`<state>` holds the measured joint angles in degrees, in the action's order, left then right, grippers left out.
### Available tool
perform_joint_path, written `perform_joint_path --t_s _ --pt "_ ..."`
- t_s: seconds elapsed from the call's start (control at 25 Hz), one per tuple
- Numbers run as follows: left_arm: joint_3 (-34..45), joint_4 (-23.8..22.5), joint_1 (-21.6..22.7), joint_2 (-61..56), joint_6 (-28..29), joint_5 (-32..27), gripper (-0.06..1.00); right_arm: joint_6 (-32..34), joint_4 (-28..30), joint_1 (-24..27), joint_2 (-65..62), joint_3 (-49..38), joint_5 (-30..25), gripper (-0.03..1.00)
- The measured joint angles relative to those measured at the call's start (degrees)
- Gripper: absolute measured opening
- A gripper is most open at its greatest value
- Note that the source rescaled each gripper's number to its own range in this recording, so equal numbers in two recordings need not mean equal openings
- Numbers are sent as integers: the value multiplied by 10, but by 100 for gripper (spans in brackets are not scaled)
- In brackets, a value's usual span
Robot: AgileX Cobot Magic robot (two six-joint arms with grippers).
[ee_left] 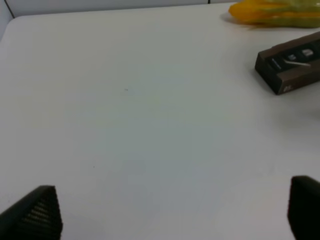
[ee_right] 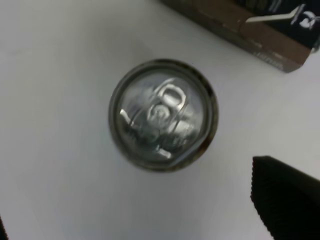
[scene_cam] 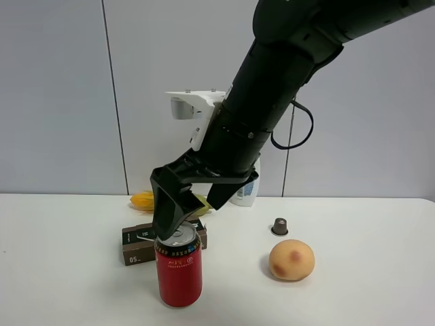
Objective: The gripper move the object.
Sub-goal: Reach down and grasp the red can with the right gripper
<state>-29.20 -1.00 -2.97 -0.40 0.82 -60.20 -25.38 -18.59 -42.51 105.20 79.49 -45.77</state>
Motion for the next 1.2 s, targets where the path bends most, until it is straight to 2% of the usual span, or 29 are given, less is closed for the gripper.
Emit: perform_joint_path --t_s 0.2,0.68,1.2 --pt "0 0 0 0 0 0 100 43 42 -8 30 33 -2 100" --pt "0 0 0 0 0 0 100 86 126 -43 106 83 -18 100" --pt "0 0 0 0 0 0 100 96 142 -49 164 84 -10 100"
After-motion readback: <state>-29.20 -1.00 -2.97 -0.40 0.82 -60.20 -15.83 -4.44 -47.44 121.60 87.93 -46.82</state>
